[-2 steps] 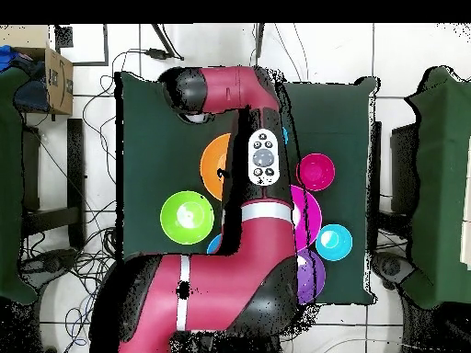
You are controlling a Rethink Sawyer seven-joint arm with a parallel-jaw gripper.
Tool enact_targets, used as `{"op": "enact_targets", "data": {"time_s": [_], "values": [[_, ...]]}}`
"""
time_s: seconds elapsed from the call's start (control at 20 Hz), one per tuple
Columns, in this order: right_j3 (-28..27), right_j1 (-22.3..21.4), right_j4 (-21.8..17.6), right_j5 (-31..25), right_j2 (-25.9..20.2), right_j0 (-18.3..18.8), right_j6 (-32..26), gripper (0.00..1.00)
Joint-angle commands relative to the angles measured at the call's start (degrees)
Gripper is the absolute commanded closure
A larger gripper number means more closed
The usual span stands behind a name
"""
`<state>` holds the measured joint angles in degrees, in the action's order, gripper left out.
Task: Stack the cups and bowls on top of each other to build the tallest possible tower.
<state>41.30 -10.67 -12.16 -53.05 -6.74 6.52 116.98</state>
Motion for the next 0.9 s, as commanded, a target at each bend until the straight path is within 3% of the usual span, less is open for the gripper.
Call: {"op": "enact_targets", "data": {"time_s": [0.05,0.4,0.9], "values": [[5.0,-0.8,1.7,-4.8,-1.4,-1.2,4.4,0.00],[3.0,-0.4,2.7,-4.3,-0.8,-1.9,4.2,0.00],[5.1,-0.8,1.4,-0.5,2.0,-1.9,2.5,0.00]]}}
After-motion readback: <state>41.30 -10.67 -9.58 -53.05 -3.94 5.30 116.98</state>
